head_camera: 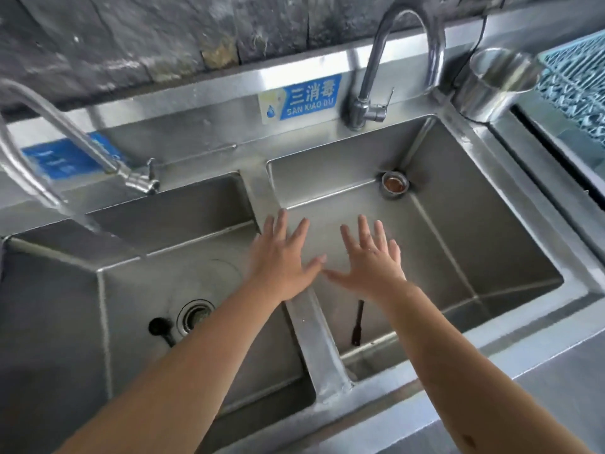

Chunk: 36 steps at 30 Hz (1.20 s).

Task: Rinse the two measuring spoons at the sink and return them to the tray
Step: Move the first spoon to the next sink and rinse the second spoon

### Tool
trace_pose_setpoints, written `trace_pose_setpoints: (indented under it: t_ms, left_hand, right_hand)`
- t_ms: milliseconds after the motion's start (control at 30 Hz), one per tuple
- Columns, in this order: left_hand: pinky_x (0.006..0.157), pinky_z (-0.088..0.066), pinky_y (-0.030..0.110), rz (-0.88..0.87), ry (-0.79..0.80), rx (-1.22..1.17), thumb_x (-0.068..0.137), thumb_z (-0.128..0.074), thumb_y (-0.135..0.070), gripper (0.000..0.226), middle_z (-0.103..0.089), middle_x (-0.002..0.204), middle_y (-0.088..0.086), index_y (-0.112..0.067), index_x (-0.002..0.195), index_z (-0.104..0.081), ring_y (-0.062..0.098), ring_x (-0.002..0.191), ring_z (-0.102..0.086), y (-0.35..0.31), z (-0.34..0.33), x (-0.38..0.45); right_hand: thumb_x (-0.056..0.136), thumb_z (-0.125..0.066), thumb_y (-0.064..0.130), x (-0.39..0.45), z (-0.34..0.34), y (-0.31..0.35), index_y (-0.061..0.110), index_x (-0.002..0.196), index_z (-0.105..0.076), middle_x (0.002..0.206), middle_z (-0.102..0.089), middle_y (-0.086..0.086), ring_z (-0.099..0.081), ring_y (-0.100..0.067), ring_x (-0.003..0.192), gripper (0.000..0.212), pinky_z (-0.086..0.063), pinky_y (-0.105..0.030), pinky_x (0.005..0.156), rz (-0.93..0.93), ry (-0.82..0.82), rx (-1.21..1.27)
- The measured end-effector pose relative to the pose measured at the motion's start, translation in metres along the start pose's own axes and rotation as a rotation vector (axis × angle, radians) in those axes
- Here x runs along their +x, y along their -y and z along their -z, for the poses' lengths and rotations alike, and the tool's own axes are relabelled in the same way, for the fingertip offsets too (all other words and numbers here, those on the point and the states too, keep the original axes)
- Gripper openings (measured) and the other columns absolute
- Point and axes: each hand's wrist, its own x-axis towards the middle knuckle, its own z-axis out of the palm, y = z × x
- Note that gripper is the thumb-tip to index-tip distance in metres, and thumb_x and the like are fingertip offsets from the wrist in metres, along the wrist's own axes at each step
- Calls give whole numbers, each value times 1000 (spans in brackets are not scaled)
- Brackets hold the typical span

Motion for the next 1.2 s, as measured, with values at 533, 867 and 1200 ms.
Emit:
trace_pose_setpoints:
  t_ms: [533,867,1200]
  left_hand:
    - [117,-7,54,535,116,-147,78,-17,-81,87,10,164,4,-38,151,3,34,149,7,227,0,-222]
    - [114,-20,54,588,404,-353,92,-46,-48,77,-5,164,5,-31,152,-2,35,149,-3,297,-110,-230]
    - [86,-43,37,850,322,-673,89,-53,-33,39,-58,125,15,-11,121,-52,34,112,-56,340,-237,-174]
  right_hand:
    - [67,-9,93,-53,-81,271,38,152,9,154,33,5,30,-21,142,103,6,-55,116,424,179,-144]
    - [92,-34,57,-25,-202,338,32,154,-4,165,10,6,9,-18,150,74,-10,-53,118,289,462,-82]
    - [90,-59,27,40,-333,357,7,113,-61,113,-67,-15,-60,-34,107,31,-48,-37,85,128,462,198]
